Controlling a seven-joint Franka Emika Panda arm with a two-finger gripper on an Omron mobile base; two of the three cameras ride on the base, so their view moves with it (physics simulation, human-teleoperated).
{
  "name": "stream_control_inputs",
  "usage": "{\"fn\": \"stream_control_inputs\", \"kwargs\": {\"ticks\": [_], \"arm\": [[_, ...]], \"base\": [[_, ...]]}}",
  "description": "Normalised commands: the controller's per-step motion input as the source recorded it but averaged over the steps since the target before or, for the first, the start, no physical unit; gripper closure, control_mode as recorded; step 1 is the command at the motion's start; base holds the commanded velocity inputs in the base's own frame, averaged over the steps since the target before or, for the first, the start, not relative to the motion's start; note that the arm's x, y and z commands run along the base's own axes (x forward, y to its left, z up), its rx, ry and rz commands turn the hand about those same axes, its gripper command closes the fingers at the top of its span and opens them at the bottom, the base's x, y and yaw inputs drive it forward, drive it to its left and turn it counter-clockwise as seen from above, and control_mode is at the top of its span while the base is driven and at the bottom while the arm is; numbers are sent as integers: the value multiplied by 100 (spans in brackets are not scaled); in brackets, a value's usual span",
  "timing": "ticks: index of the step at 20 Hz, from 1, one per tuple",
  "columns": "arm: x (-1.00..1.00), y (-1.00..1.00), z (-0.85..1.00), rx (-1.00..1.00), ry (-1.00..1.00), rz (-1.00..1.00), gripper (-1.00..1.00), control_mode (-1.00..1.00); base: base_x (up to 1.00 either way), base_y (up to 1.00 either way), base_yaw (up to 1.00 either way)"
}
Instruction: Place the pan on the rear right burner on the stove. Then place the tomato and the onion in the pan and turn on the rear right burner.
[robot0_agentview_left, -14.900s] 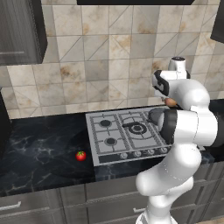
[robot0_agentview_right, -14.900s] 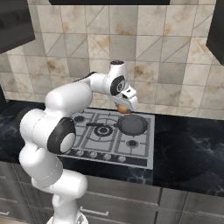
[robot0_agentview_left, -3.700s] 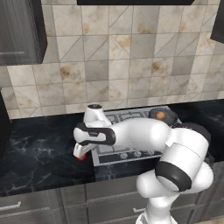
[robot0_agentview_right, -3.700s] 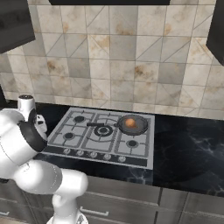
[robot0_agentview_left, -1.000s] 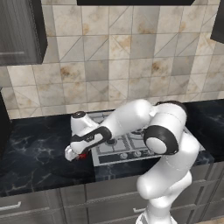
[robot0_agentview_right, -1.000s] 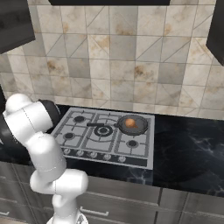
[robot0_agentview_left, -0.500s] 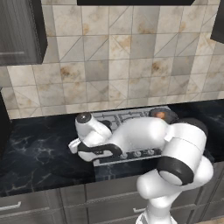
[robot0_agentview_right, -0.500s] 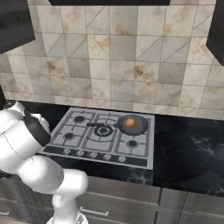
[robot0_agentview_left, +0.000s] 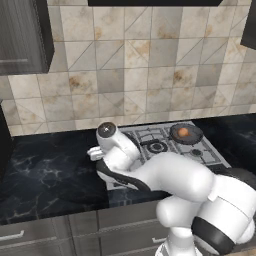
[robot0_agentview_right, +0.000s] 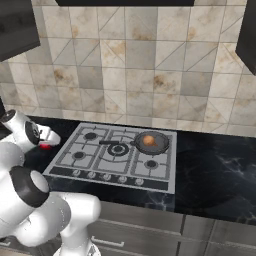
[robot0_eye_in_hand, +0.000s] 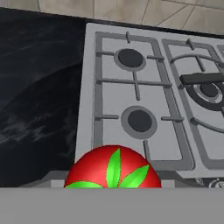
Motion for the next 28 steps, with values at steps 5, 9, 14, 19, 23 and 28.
{"fn": "stream_control_inputs", "kwargs": {"ticks": [5,9,14,19,23,28], "arm": [[-26,-73,53,21,-11,-18,100,-100],[-27,-77,41,20,-9,-18,100,-100],[-10,-71,30,18,-6,-18,100,-100],[0,-66,28,16,-4,-17,100,-100],[0,-69,27,16,-5,-18,100,-100],[0,-68,28,14,-7,-19,100,-100]], "base": [[0,0,0],[0,0,0],[0,0,0],[0,0,0],[0,0,0],[0,0,0]]}}
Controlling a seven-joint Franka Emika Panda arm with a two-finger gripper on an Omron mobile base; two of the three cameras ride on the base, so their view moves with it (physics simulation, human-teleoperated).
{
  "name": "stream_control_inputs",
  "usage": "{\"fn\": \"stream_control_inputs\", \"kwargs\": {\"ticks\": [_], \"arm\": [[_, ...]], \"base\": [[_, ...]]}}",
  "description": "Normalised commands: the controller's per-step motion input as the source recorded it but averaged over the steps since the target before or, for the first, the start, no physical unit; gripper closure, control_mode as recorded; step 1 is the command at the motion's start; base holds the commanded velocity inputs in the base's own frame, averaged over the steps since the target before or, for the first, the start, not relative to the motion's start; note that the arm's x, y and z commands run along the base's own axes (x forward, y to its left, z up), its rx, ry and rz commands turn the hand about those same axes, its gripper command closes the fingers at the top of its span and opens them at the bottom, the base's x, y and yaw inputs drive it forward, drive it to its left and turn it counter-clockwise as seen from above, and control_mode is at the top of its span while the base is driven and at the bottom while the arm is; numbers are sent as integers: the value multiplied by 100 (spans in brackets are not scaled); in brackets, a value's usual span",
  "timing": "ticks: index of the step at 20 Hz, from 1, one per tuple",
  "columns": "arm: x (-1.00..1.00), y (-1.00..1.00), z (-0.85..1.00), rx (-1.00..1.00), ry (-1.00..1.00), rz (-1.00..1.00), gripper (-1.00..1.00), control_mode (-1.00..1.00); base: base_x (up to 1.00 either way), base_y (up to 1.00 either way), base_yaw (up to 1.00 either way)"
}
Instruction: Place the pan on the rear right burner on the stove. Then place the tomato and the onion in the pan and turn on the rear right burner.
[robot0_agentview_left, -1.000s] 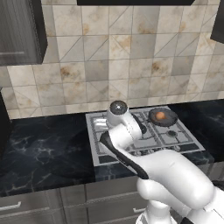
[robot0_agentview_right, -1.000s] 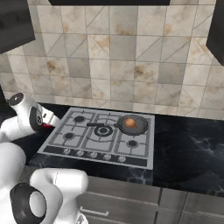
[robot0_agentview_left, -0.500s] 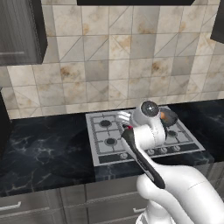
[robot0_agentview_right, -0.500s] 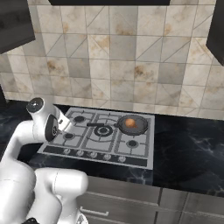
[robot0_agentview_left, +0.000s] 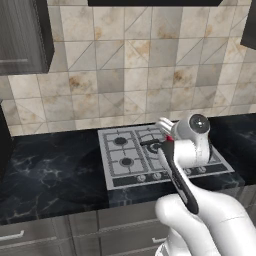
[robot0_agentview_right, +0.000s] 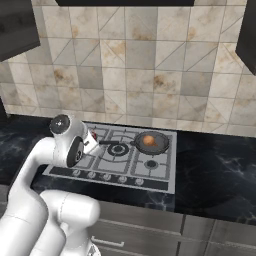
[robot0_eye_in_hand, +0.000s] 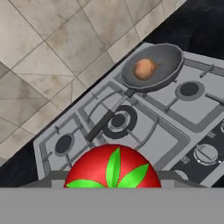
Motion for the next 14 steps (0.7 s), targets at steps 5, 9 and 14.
{"fn": "stream_control_inputs", "kwargs": {"ticks": [5,9,14], "arm": [[6,-63,7,13,-1,-17,100,-100],[18,-63,1,15,0,-13,100,-100],[28,-56,4,15,0,-9,100,-100]], "base": [[0,0,0],[0,0,0],[0,0,0]]}}
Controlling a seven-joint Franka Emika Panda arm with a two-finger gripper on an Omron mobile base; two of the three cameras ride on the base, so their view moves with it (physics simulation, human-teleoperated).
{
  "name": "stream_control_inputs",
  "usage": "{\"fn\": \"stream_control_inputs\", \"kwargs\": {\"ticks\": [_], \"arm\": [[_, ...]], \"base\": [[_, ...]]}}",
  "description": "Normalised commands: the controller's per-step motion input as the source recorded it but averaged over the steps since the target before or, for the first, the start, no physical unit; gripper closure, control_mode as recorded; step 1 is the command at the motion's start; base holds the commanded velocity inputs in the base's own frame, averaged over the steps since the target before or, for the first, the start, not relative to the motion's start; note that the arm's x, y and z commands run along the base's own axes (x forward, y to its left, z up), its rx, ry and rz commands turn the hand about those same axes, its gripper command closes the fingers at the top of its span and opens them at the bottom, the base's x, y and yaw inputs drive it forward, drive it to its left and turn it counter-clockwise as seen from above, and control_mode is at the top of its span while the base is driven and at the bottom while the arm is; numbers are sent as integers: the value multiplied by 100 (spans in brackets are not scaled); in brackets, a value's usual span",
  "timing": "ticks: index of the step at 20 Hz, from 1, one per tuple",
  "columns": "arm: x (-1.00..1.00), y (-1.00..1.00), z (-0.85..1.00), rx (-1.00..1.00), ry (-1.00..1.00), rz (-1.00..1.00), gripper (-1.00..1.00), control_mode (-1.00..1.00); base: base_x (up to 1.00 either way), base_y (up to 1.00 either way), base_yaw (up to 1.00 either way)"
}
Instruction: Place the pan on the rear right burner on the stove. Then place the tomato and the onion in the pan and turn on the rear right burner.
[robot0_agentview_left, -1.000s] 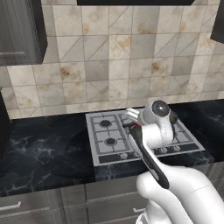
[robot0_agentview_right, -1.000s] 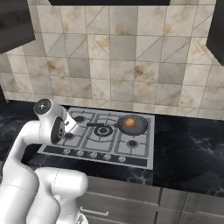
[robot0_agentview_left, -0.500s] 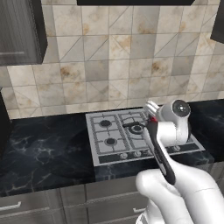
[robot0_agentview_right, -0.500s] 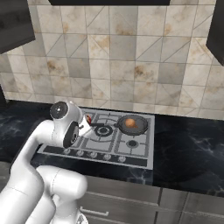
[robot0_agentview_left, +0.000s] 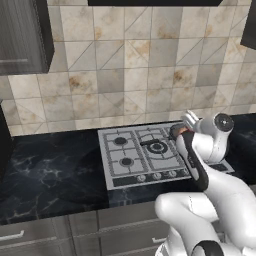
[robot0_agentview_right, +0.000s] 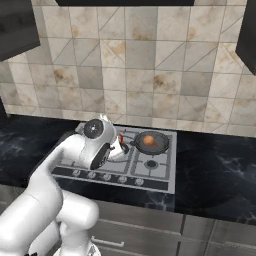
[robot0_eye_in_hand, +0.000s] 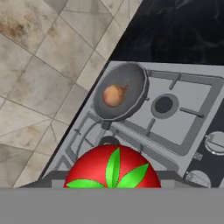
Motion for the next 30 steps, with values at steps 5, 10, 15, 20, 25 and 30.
{"fn": "stream_control_inputs", "kwargs": {"ticks": [5,10,15,20,25,30], "arm": [[30,-44,0,11,0,-9,100,-100],[36,-35,0,7,1,-10,100,-100],[25,-40,0,11,7,-2,100,-100],[39,-29,0,13,19,0,100,-100],[61,-13,0,8,29,0,100,-100],[42,-14,-13,2,28,0,100,-100]], "base": [[0,0,0],[0,0,0],[0,0,0],[0,0,0],[0,0,0],[0,0,0]]}}
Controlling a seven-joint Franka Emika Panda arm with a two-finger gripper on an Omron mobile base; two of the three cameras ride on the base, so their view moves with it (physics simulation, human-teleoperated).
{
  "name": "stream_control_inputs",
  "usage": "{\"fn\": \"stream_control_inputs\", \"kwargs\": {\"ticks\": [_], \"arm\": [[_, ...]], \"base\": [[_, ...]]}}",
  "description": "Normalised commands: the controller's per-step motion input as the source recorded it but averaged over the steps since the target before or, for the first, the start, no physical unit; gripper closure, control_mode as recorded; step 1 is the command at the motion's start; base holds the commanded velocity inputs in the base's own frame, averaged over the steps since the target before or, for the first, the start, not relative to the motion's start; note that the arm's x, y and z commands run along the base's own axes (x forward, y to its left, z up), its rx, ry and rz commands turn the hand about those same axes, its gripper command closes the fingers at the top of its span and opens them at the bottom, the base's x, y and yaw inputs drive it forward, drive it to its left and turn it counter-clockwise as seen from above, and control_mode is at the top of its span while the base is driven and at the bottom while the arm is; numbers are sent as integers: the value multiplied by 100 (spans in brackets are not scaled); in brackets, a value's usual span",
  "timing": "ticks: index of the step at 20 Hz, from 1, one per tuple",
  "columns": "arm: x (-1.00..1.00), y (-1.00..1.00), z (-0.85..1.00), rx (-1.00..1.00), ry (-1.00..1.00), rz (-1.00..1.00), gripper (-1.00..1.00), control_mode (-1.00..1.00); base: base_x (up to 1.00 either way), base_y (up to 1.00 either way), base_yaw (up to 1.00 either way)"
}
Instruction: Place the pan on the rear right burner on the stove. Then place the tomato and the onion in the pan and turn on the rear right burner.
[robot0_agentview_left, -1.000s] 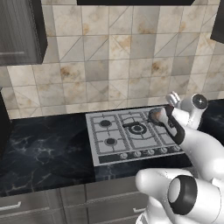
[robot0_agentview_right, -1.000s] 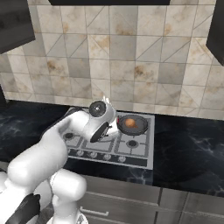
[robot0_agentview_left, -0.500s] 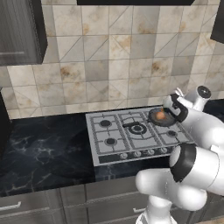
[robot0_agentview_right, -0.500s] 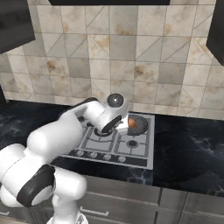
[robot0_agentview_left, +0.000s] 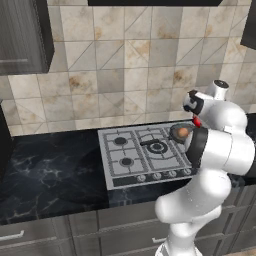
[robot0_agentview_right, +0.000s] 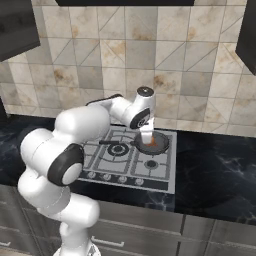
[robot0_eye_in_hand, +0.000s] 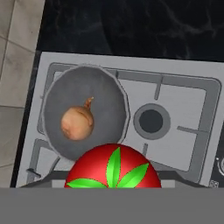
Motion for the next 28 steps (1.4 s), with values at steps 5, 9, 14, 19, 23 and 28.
{"fn": "stream_control_inputs", "kwargs": {"ticks": [5,9,14,19,23,28], "arm": [[36,-20,-21,2,25,0,100,-100],[39,-13,-24,1,19,0,100,-100],[33,-11,-22,1,15,0,100,-100],[28,-12,-26,0,11,0,100,-100],[13,-9,-30,0,2,0,100,-100],[6,-3,-33,0,0,-1,100,-100]], "base": [[0,0,0],[0,0,0],[0,0,0],[0,0,0],[0,0,0],[0,0,0]]}}
